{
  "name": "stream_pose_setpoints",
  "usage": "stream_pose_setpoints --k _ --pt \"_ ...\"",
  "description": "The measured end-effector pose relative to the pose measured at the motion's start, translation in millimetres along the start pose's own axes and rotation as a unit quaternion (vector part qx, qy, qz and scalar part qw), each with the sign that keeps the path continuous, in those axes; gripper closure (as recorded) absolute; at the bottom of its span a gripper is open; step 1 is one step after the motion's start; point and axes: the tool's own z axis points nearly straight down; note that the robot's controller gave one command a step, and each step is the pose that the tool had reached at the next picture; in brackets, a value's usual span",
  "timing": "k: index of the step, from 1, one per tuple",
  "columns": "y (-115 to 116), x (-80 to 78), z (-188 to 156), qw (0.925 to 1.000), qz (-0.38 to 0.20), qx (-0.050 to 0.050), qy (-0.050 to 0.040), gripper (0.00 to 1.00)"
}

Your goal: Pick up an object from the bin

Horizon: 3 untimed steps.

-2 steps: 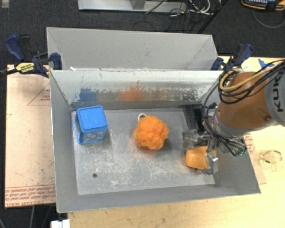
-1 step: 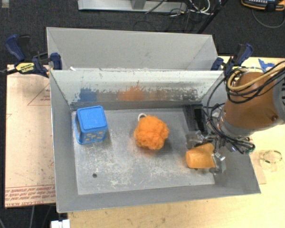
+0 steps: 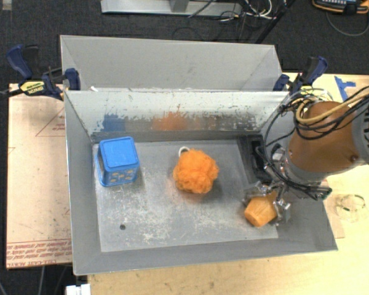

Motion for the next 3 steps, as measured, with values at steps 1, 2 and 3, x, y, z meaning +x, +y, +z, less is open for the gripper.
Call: stream_pose_setpoints --k 1,2,3 --pt "0.0 0.0 0.0 1.0000 0.000 0.000 0.0000 0.00" --pt "-1.2 -0.5 -0.9 1.0000 -0.001 0.002 -0.0011 1.00" --pt "-1.2 -0.5 -0.9 1.0000 -0.001 0.002 -0.0010 1.00"
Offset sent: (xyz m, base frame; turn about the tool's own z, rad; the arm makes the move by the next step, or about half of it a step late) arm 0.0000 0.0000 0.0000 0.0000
